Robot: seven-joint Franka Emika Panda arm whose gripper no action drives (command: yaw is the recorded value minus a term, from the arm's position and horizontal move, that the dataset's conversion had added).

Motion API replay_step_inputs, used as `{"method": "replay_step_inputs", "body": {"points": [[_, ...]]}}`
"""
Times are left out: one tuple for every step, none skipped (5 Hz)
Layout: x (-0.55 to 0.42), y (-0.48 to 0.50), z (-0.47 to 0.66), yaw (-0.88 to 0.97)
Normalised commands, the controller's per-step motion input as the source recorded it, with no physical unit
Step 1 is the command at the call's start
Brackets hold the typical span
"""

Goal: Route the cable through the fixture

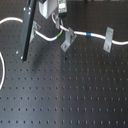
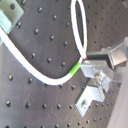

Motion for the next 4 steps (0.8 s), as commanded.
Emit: {"method": "replay_step_inputs", "body": {"points": [[0.025, -0.012, 0.00, 0.00], [0.438, -0.071, -0.17, 0.14], [0.279, -0.209, -0.55, 0.13], [0.071, -0.332, -0.49, 0.19]]}}
